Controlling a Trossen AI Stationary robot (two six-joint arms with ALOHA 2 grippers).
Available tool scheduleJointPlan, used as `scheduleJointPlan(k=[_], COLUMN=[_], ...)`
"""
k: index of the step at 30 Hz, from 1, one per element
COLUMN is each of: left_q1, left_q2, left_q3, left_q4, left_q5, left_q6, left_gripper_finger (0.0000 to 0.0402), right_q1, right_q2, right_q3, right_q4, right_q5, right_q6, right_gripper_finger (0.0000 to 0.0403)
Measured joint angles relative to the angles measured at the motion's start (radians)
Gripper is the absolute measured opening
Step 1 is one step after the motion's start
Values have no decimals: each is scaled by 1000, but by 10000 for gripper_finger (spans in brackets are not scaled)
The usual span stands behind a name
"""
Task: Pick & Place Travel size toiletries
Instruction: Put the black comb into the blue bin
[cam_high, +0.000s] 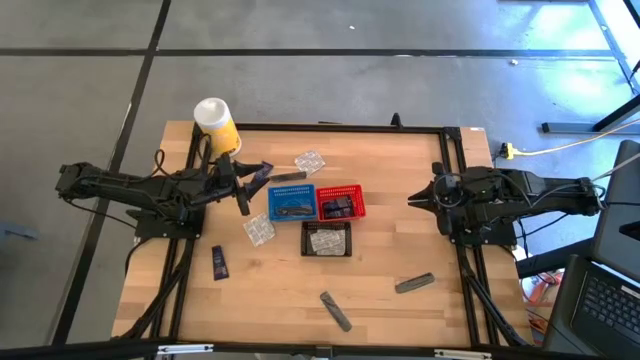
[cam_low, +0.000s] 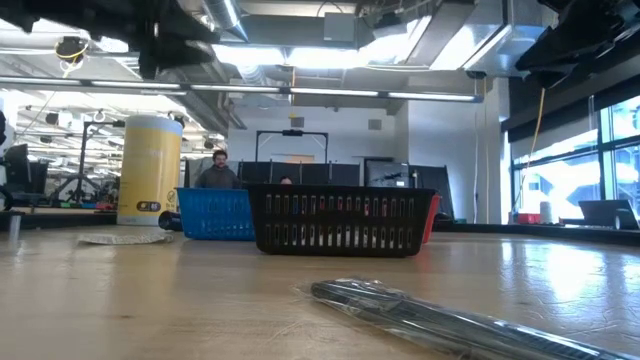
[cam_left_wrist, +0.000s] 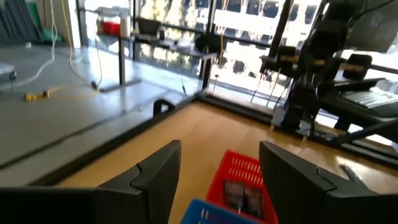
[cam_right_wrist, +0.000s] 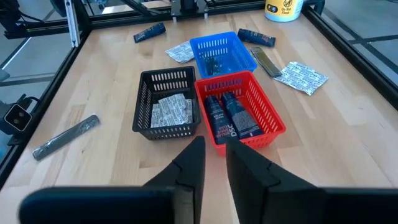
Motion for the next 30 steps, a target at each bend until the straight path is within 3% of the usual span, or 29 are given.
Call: scheduleJointPlan(k=[6, 9, 14, 17, 25, 30], left_q1=[-2, -2, -18, -59, -202, -234], left_q2=[2, 16, 76, 142, 337, 342], left_q3=[116, 157, 169, 169, 178, 245], left_q4=[-241, -356, -372, -341, -203, -248], left_q5=[11, 63, 228, 256, 260, 118], left_q6=[-50, -89, -15, -7, 172, 184], left_gripper_finger=[212, 212, 212, 212, 212, 212], right_q1=[0, 0, 0, 0, 0, 0], right_q2=[0, 0, 0, 0, 0, 0], right_q3=[0, 0, 0, 0, 1, 1], right_q4=[0, 0, 0, 0, 0, 0], right_q5=[0, 0, 0, 0, 0, 0], right_q6=[0, 0, 0, 0, 0, -1], right_gripper_finger=[78, 83, 91, 95, 110, 119])
